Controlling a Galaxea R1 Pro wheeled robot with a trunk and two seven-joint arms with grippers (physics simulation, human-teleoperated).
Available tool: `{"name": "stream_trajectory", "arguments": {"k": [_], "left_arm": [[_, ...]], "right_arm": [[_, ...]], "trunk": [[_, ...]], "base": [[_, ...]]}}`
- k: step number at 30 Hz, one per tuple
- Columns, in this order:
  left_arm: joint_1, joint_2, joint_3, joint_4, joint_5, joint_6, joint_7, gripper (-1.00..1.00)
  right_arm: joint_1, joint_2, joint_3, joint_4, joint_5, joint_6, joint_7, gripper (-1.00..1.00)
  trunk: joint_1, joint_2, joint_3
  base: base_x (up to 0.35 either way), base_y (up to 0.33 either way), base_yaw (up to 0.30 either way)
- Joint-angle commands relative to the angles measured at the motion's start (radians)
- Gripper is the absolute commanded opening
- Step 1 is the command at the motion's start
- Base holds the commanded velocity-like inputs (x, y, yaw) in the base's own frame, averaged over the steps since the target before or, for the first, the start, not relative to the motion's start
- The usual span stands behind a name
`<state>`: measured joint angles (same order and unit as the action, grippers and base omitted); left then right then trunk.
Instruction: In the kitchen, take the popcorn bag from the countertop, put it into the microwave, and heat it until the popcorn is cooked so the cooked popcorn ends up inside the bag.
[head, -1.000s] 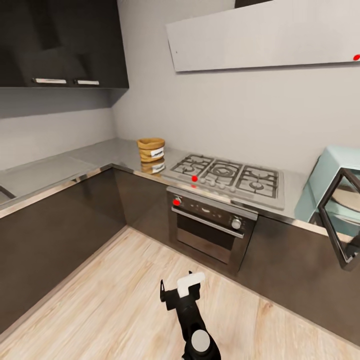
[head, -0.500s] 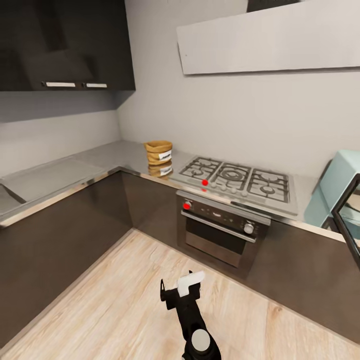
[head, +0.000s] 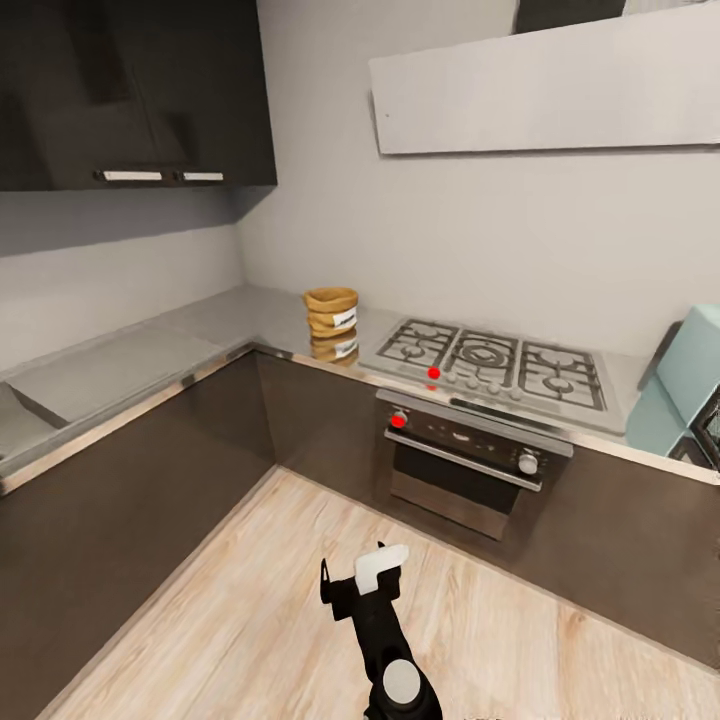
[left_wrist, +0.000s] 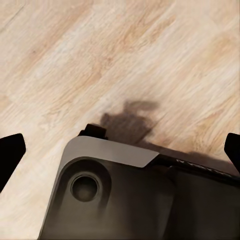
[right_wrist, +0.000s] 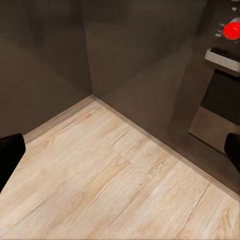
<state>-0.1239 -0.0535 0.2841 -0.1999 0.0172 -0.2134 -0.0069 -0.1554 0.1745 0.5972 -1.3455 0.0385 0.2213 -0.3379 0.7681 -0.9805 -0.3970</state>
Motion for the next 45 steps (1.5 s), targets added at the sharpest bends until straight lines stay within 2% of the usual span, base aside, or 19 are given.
{"name": "stream_trajectory", "arguments": {"k": [1, 5, 11, 15, 26, 31, 35, 45], "left_arm": [[0.0, 0.0, 0.002, 0.0, 0.002, -0.003, 0.0, 1.0], [0.0, -0.001, 0.002, 0.0, 0.002, -0.003, 0.0, 1.0], [0.0, -0.001, 0.0, 0.0, 0.0, -0.003, -0.001, 1.0], [0.002, 0.002, 0.006, 0.0, 0.001, -0.003, -0.005, 1.0], [0.0, -0.003, -0.005, 0.0, -0.001, -0.003, -0.005, 1.0], [0.0, -0.005, -0.006, 0.0, -0.002, -0.003, -0.007, 1.0], [0.0, -0.004, -0.007, 0.0, -0.002, -0.003, -0.007, 1.0], [0.0, -0.003, -0.008, 0.0, 0.0, -0.002, -0.007, 1.0]], "right_arm": [[-0.001, 0.0, 0.002, -0.002, 0.004, 0.009, -0.006, 1.0], [-0.001, 0.0, 0.003, -0.002, 0.005, 0.011, -0.015, 1.0], [-0.001, 0.0, 0.011, -0.002, 0.014, 0.012, -0.136, 1.0], [-0.002, 0.0, 0.013, -0.004, 0.016, 0.012, -0.176, 1.0], [-0.003, 0.0, 0.014, -0.003, 0.018, 0.013, -0.182, 1.0], [-0.003, 0.0, 0.046, 0.0, 0.018, 0.013, -0.182, 1.0], [-0.003, 0.0, 0.052, 0.0, 0.018, 0.013, -0.182, 1.0], [-0.003, 0.0, 0.053, -0.003, 0.018, 0.013, -0.182, 1.0]], "trunk": [[-0.004, 0.007, 0.002], [-0.019, 0.035, 0.015], [-0.038, 0.07, 0.03], [-0.042, 0.077, 0.033], [-0.084, 0.154, 0.068], [-0.103, 0.189, 0.084], [-0.119, 0.217, 0.096], [-0.157, 0.287, 0.127]], "base": [[0.08, 0.35, -0.289], [0.039, 0.35, -0.297], [0.003, 0.341, -0.3], [0.0, 0.221, -0.222], [0.0, 0.012, -0.014], [0.0, 0.0, 0.0], [0.0, 0.022, 0.0], [0.0, 0.305, 0.0]]}}
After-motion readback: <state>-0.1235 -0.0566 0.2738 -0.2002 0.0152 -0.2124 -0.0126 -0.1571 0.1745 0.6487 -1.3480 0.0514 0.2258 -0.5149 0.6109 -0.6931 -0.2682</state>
